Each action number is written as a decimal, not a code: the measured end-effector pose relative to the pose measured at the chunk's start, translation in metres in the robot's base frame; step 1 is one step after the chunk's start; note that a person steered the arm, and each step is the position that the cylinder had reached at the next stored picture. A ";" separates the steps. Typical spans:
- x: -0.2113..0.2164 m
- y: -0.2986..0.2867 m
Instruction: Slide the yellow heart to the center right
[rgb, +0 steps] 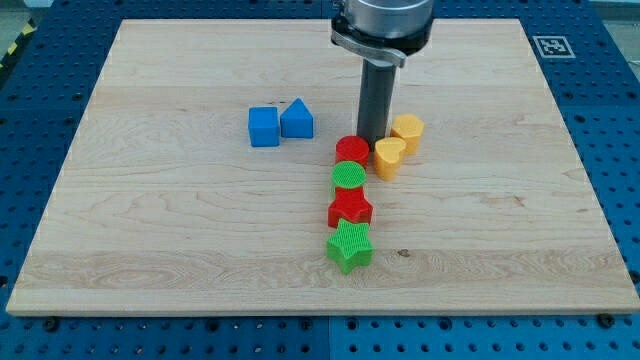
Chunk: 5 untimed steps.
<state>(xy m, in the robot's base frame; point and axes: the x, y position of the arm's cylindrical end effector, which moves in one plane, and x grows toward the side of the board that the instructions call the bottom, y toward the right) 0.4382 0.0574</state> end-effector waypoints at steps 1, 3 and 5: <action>0.008 0.004; 0.050 0.004; 0.081 0.019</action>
